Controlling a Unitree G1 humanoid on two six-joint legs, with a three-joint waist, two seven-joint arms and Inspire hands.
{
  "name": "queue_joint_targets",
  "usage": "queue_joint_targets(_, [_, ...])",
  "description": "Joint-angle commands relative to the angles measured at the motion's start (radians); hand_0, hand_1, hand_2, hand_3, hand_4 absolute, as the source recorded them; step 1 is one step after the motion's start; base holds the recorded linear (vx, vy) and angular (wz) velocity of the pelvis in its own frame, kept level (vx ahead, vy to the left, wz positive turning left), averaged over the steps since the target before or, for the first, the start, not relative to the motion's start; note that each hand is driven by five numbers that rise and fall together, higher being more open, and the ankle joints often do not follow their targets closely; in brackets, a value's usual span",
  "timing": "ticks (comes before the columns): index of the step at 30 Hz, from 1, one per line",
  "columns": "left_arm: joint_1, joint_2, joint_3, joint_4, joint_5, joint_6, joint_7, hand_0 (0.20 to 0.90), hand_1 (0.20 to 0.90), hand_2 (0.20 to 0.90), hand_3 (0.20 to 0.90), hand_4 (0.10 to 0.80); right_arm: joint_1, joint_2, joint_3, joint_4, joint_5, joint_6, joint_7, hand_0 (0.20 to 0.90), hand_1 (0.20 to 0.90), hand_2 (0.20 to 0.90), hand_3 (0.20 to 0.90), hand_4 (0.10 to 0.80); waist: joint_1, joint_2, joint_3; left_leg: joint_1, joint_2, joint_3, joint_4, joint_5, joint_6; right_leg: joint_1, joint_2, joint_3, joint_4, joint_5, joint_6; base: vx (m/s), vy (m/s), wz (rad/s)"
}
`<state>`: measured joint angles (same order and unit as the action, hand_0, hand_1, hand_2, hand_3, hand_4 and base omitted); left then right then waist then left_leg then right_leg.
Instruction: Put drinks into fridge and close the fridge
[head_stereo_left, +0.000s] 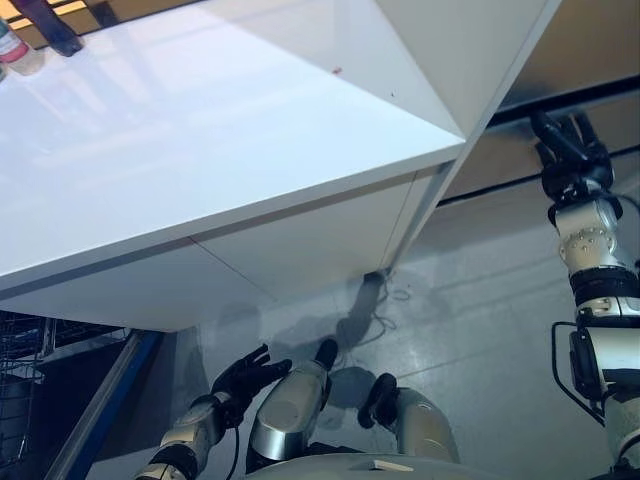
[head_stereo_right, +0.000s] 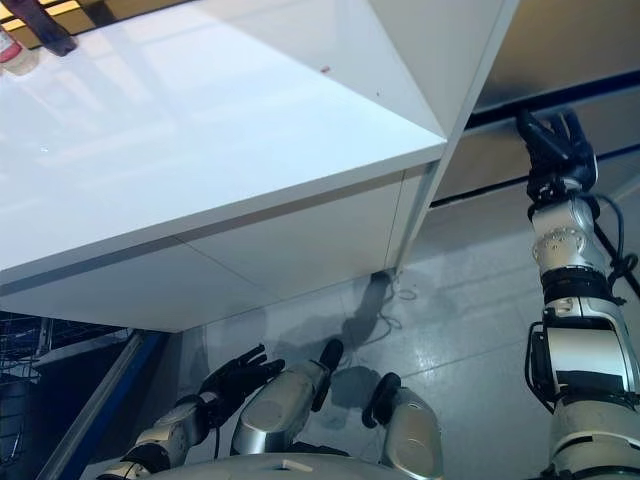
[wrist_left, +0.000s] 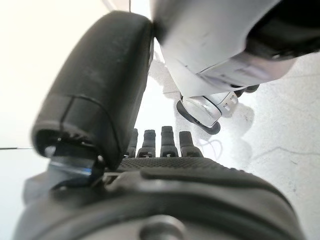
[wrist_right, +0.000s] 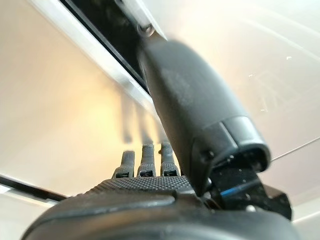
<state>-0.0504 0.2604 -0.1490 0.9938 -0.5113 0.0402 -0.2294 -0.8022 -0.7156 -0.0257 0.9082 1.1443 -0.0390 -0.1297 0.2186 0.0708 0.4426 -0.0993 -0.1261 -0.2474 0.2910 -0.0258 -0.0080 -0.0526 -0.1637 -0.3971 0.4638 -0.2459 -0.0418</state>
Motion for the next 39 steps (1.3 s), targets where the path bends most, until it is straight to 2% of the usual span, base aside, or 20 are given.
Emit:
queue_joint_targets(1, [0.129, 0.091, -0.050, -0.007, 0.077, 0.014, -0.024, 0.900, 0.900, 0.900, 0.900, 0.800, -0.142, -0.023, 0.036, -0.110, -0.053, -0.074, 0.079, 0.900, 0.900, 0.900, 0.900, 0.800, 0.069, -0.037, -0.122, 0.011, 0.018, 0.038, -0.007, -0.080, 0.043, 0.072, 0.011, 0.059, 0.011, -0.020, 0.001, 0.074, 0.005, 0.03])
queue_joint_targets(4, [0.130, 0.094, -0.050, 0.011, 0.094, 0.014, -0.033, 0.900, 0.900, 0.900, 0.900, 0.800, -0.130, -0.014, 0.031, -0.115, -0.117, -0.117, 0.015, 0.900, 0.900, 0.900, 0.900, 0.800, 0.055, -0.047, -0.130, 0.022, 0.018, 0.051, -0.003, -0.093, 0.051, 0.081, 0.018, 0.078, -0.016, -0.005, 0.009, 0.014, 0.001, 0.01])
queue_joint_targets(8, [0.123, 0.088, -0.043, 0.037, 0.105, 0.011, -0.044, 0.900, 0.900, 0.900, 0.900, 0.800, -0.064, 0.026, 0.040, -0.169, -0.193, -0.106, 0.002, 0.900, 0.900, 0.900, 0.900, 0.800, 0.016, -0.066, -0.147, 0.044, 0.030, 0.086, -0.025, -0.092, 0.057, 0.083, 0.033, 0.119, -0.082, 0.036, 0.026, -0.037, 0.012, -0.11])
queue_joint_targets(13, [0.106, 0.059, -0.029, 0.058, 0.088, 0.005, -0.021, 0.900, 0.900, 0.900, 0.900, 0.800, 0.220, 0.162, 0.085, -0.344, -0.272, -0.018, 0.074, 0.900, 0.900, 0.900, 0.900, 0.800, -0.084, -0.097, -0.200, 0.082, 0.066, 0.190, -0.116, -0.065, 0.060, 0.077, 0.065, 0.200, -0.233, 0.126, 0.057, -0.117, 0.026, -0.60])
queue_joint_targets(18, [0.084, 0.031, -0.017, 0.060, 0.060, -0.007, 0.014, 0.900, 0.900, 0.900, 0.900, 0.800, 0.508, 0.285, 0.088, -0.361, -0.323, 0.025, 0.182, 0.900, 0.900, 0.900, 0.900, 0.800, -0.157, -0.110, -0.266, 0.118, 0.091, 0.272, -0.191, -0.050, 0.054, 0.083, 0.087, 0.257, -0.333, 0.183, 0.079, -0.081, -0.014, -0.62])
queue_joint_targets(22, [0.069, 0.025, 0.012, 0.058, 0.048, -0.008, 0.012, 0.900, 0.900, 0.900, 0.900, 0.800, 0.642, 0.371, 0.108, -0.228, -0.418, 0.048, 0.234, 0.900, 0.900, 0.900, 0.900, 0.800, -0.191, -0.111, -0.312, 0.151, 0.098, 0.298, -0.230, -0.048, 0.048, 0.096, 0.100, 0.283, -0.386, 0.209, 0.088, -0.080, -0.038, -0.44])
queue_joint_targets(25, [0.065, 0.026, 0.027, 0.072, 0.063, -0.009, -0.005, 0.900, 0.900, 0.900, 0.900, 0.800, 0.682, 0.412, 0.112, -0.099, -0.485, 0.074, 0.251, 0.900, 0.900, 0.900, 0.900, 0.800, -0.198, -0.107, -0.329, 0.169, 0.098, 0.301, -0.247, -0.047, 0.049, 0.105, 0.107, 0.290, -0.394, 0.209, 0.088, -0.058, -0.039, -0.28])
queue_joint_targets(33, [0.072, 0.015, 0.052, 0.130, 0.121, -0.004, -0.031, 0.900, 0.900, 0.900, 0.900, 0.800, 0.778, 0.454, 0.090, 0.175, -0.670, 0.105, 0.307, 0.900, 0.900, 0.900, 0.900, 0.800, -0.211, -0.097, -0.341, 0.194, 0.097, 0.295, -0.278, -0.038, 0.052, 0.121, 0.119, 0.273, -0.385, 0.192, 0.083, -0.052, -0.030, 0.01])
queue_joint_targets(34, [0.073, 0.014, 0.052, 0.135, 0.124, -0.006, -0.031, 0.900, 0.900, 0.900, 0.900, 0.800, 0.780, 0.455, 0.088, 0.184, -0.681, 0.105, 0.307, 0.900, 0.900, 0.900, 0.900, 0.800, -0.212, -0.096, -0.341, 0.196, 0.097, 0.296, -0.280, -0.037, 0.052, 0.122, 0.120, 0.272, -0.384, 0.191, 0.082, -0.027, -0.014, 0.03])
queue_joint_targets(37, [0.076, 0.001, 0.054, 0.171, 0.130, 0.003, -0.023, 0.900, 0.900, 0.900, 0.900, 0.800, 0.796, 0.479, 0.036, 0.265, -0.559, 0.169, 0.249, 0.900, 0.900, 0.900, 0.900, 0.800, -0.219, -0.087, -0.341, 0.210, 0.100, 0.296, -0.289, -0.039, 0.054, 0.129, 0.127, 0.265, -0.372, 0.175, 0.077, 0.000, 0.000, 0.00])
queue_joint_targets(39, [0.078, -0.007, 0.054, 0.187, 0.136, -0.003, -0.020, 0.900, 0.900, 0.900, 0.900, 0.800, 0.801, 0.488, 0.022, 0.289, -0.603, 0.194, 0.252, 0.900, 0.900, 0.900, 0.900, 0.800, -0.224, -0.081, -0.342, 0.215, 0.101, 0.297, -0.292, -0.040, 0.055, 0.132, 0.129, 0.265, -0.371, 0.171, 0.075, 0.000, 0.000, 0.00])
